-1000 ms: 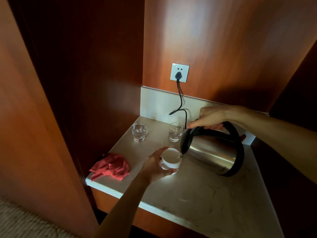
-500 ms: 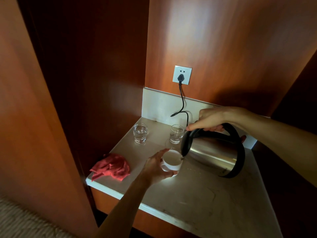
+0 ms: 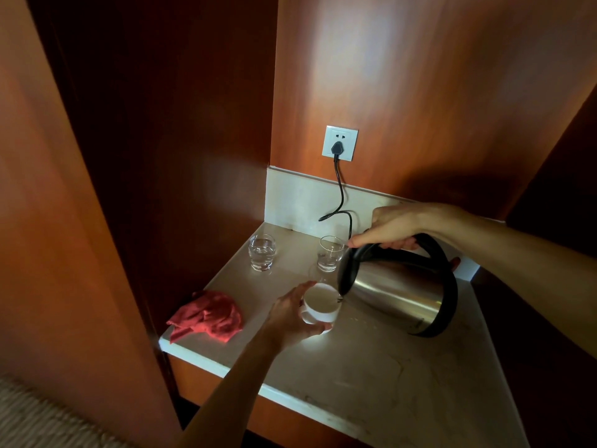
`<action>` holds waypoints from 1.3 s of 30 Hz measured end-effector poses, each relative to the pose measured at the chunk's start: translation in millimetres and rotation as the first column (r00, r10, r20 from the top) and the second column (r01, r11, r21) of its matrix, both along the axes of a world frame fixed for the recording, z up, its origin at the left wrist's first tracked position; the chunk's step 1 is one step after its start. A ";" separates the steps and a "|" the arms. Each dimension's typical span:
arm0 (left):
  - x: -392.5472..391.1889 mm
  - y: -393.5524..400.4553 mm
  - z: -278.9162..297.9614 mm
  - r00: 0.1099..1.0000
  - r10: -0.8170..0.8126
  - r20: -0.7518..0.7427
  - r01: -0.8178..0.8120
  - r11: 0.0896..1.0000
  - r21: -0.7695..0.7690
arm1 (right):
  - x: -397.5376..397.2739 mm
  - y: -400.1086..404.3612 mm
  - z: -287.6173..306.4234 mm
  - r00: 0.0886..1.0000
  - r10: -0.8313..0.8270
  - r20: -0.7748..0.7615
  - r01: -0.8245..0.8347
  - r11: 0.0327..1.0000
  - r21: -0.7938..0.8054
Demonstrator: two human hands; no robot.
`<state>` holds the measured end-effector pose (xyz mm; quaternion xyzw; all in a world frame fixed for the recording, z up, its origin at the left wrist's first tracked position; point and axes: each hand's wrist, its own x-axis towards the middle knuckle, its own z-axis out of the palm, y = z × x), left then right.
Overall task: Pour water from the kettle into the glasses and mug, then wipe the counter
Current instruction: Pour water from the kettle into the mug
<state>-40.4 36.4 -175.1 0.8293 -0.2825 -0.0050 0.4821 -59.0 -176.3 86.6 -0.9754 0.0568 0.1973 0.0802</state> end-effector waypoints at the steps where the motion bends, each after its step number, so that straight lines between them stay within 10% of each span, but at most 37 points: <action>1: 0.2 -0.2 -0.1 1.000 -0.003 0.002 0.003 1.000 0.006 | -0.1 0.1 0.0 1.000 0.005 0.000 -0.005 1.000 -0.008; 12: -1.0 -0.2 -0.2 0.999 0.028 0.025 -0.029 0.999 0.039 | -6.1 -1.7 -0.7 1.000 -0.011 0.025 0.010 1.000 0.025; 22: 1.0 -1.5 -2.4 0.999 0.034 0.025 -0.036 0.998 0.060 | -40.0 -46.0 -41.3 0.940 -0.251 0.231 0.138 0.899 0.416; 31: -2.5 -1.5 3.0 0.999 0.032 0.044 -0.035 0.998 0.054 | -47.0 -99.0 -62.0 0.534 -0.786 0.313 0.189 0.471 0.862; 39: -0.7 -2.8 7.1 0.999 0.029 0.035 -0.031 0.998 0.054 | -25.4 -115.4 -116.4 0.247 -0.877 0.412 0.144 0.453 0.880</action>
